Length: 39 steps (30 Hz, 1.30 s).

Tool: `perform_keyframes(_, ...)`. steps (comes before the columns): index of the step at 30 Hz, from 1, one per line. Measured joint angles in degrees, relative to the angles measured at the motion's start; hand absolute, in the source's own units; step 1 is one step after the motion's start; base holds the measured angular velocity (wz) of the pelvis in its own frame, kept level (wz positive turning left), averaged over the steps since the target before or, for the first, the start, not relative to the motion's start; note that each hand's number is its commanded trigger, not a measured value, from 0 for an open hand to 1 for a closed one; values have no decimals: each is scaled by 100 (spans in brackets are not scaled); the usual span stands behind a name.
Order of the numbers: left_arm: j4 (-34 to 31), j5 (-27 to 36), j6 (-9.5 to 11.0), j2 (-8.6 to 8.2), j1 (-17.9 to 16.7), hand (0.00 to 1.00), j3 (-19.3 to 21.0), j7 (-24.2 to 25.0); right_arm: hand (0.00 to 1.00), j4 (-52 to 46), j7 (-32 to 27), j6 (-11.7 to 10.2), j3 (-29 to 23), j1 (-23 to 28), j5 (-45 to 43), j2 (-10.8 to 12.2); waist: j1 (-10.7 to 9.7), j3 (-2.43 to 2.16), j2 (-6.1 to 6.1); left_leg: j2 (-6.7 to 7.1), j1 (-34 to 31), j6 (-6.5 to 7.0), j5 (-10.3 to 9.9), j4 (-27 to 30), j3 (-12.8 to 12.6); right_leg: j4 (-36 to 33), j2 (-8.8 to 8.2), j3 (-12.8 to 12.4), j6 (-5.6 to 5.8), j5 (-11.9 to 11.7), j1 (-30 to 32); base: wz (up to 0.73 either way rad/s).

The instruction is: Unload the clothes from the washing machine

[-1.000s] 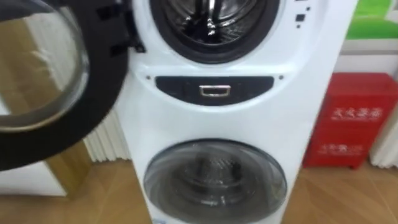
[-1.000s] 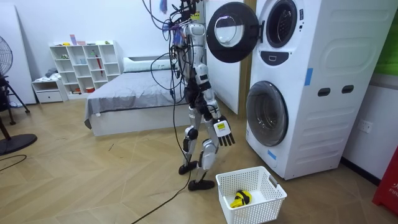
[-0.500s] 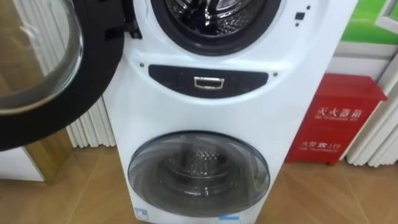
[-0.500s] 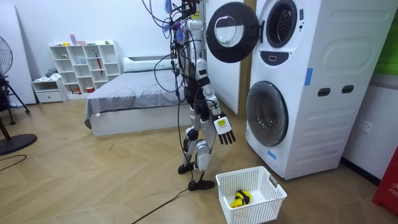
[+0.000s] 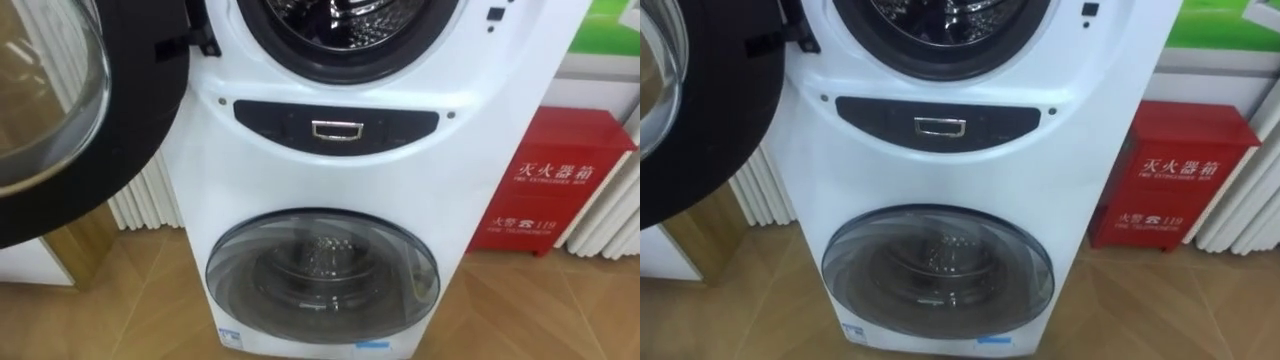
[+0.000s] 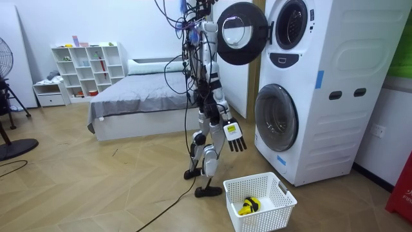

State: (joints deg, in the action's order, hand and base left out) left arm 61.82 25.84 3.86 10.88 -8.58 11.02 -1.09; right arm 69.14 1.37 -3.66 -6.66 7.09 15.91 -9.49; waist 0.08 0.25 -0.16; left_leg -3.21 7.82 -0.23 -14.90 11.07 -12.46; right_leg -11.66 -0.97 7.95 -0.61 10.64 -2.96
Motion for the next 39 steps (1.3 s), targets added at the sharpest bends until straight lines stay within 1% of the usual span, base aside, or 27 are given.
perform_keyframes(1, -3, 218, 4, 74, 83, 0, 102, 10, 0, -16, 2, -27, -98, 52, -65, -9, 10, 4, 52, 1, 7, 0, 0, 0, -6, -7, 3, 2, 0, 0, -2, 0)
perform_keyframes(2, -9, 462, 3, 140, 161, 0, 224, 29, 0, -42, 7, -36, -152, 66, -81, -26, 8, -4, 80, 4, 11, 0, 0, -2, -7, -9, 0, 4, 1, -1, -3, 0)
perform_keyframes(3, -16, 611, 3, 182, 204, 0, 245, 38, 0, -42, 8, -37, -152, 66, -81, -41, 5, -2, 95, 5, 11, 0, 0, -9, -7, -8, -1, 4, 2, -2, -2, 0)
perform_keyframes(4, -138, 918, -12, 263, 248, 0, 284, 48, 0, -45, 23, -37, -167, 85, -81, -80, 4, -6, 119, 6, 12, 0, 0, -27, -4, -3, -3, 1, 5, -3, 1, 0)
perform_keyframes(5, -337, 1229, -15, 311, 248, 0, 413, 66, 0, -50, 64, -32, -278, 126, -81, -121, 4, 3, 175, 11, 12, 0, 0, -36, -4, 2, -12, -1, 9, -6, 2, 0)
perform_keyframes(6, -409, 1314, -13, 332, 255, 0, 495, 75, 0, -62, 74, -24, -385, 152, -99, -138, 7, -6, 179, 16, 18, 0, 0, -36, -5, -3, -17, -1, 9, -6, 1, 0)
perform_keyframes(7, -500, 1483, -14, 406, 271, 0, 634, 103, 0, -83, 72, -15, -562, 199, -126, -181, 7, -17, 220, 25, 28, 1, 0, -37, -10, -12, -14, -12, 11, -5, 2, -6)
perform_keyframes(8, -524, 1686, -15, 521, 300, 0, 742, 156, 0, -127, 57, -6, -678, 240, -123, -217, 1, -23, 228, 31, 41, 1, 1, -35, -10, -19, -17, -24, 13, -4, 3, -8)
perform_keyframes(10, -601, 1856, -15, 668, 392, 0, 902, 171, 0, -205, 62, -5, -719, 350, -113, -259, -1, -24, 234, 31, 54, 2, 1, -34, -6, -30, -12, -39, 14, -4, 3, -5)
perform_keyframes(12, -900, 2188, -14, 759, 433, 0, 1075, 174, 0, -213, 100, -1, -838, 378, -116, -303, 3, -22, 221, 31, 61, 2, 1, -34, -4, -48, -10, -48, 16, -2, 4, 0)
perform_keyframes(13, -962, 2264, -14, 782, 445, 0, 1085, 178, 0, -224, 115, -1, -838, 382, -115, -318, 2, -22, 215, 32, 62, 2, 1, -36, -4, -46, -8, -60, 17, -2, 3, 0)
perform_keyframes(16, -1232, 2367, -15, 868, 510, 0, 1123, 201, 0, -295, 132, -2, -837, 433, -112, -339, 23, -33, 194, 29, 74, 2, 1, -37, -2, -16, 12, -135, 17, -3, -6, -3)
perform_keyframes(17, -1349, 2423, -40, 909, 518, 0, 1145, 203, 0, -299, 135, -2, -837, 439, -111, -339, 32, -24, 217, 26, 78, 2, 1, -37, 2, -9, 19, -134, 18, -4, -5, -5)
perform_keyframes(18, -1446, 2424, -74, 927, 526, 0, 1173, 203, 0, -300, 136, -2, -841, 448, -115, -339, 39, -29, 210, 25, 78, 2, 1, -37, 3, -13, 20, -136, 19, -6, -6, -4)
perform_keyframes(19, -1639, 2428, -116, 973, 550, 0, 1234, 212, 0, -302, 135, -1, -871, 473, -120, -340, 48, -47, 180, 23, 78, 2, 1, -37, 3, -15, 22, -139, 18, -8, -6, 0)
perform_keyframes(21, -1926, 2482, -119, 1130, 596, 0, 1312, 236, 0, -366, 138, 1, -874, 558, -123, -382, 90, -44, 190, 19, 89, 2, 1, -37, 2, -17, 30, -150, 20, -10, -5, -5)
perform_keyframes(24, -2212, 2478, -123, 1274, 598, 0, 1364, 250, 0, -439, 136, 1, -876, 597, -151, -434, 106, -38, 205, 18, 81, 1, 1, -36, 25, -9, 33, -152, 21, -19, 4, -4)
perform_keyframes(26, -2558, 2480, -136, 1384, 598, 0, 1364, 232, 0, -511, 131, 9, -879, 655, -202, -451, 152, -36, 213, 15, 80, 1, 1, -36, 28, -6, 35, -153, 21, -19, 4, 0)
perform_keyframes(27, -2653, 2477, -137, 1410, 598, 0, 1363, 223, 0, -513, 130, 9, -881, 658, -202, -453, 160, -35, 214, 14, 80, 1, 1, -36, 28, -6, 36, -154, 21, -19, 4, 0)
perform_keyframes(29, -2887, 2457, -139, 1567, 599, 0, 1364, 212, 0, -553, 131, 49, -1018, 688, -265, -454, 159, -38, 231, 7, 90, 1, 1, -35, 25, -9, 40, -152, 20, -20, -11, 0)
perform_keyframes(30, -2908, 2441, -139, 1616, 599, 0, 1363, 207, 0, -582, 128, 54, -1056, 694, -276, -455, 154, -38, 240, 7, 96, 1, 1, -35, 26, -8, 41, -152, 20, -20, -22, 0)
perform_keyframes(31, -2912, 2384, -139, 1718, 601, 0, 1367, 193, 0, -676, 126, 58, -1103, 733, -277, -460, 145, -38, 254, 7, 109, 1, 1, -35, 25, -8, 42, -150, 20, -20, -59, 0)
perform_keyframes(32, -2912, 2316, -140, 1779, 603, 0, 1405, 175, 0, -739, 127, 58, -1105, 773, -309, -478, 147, -22, 278, 7, 147, 1, 1, -40, 24, -3, 43, -151, 20, -20, -97, 0)
perform_keyframes(35, -2923, 2070, -143, 1802, 638, 0, 1587, 163, 0, -822, 131, 71, -1103, 854, -409, -503, 155, -27, 290, 7, 176, 1, 1, -62, 25, -2, 45, -155, 20, -20, -98, 0)
perform_keyframes(36, -2923, 2073, -144, 1820, 646, 0, 1595, 155, 0, -854, 132, 72, -1104, 877, -415, -503, 164, -19, 313, 7, 170, 1, 1, -69, 25, -4, 43, -148, 20, -20, -106, 4)
perform_keyframes(38, -2934, 2074, -182, 1968, 657, 0, 1603, 149, 0, -944, 143, 73, -1144, 949, -425, -503, 171, -29, 297, 7, 148, 1, 1, -73, 30, -9, 37, -132, 20, -20, -102, 5)
perform_keyframes(39, -2935, 2076, -193, 2006, 675, 0, 1612, 141, 0, -946, 153, 78, -1191, 966, -418, -503, 171, -28, 299, 7, 147, 1, 1, -74, 35, -9, 34, -130, 20, -20, -105, 7)
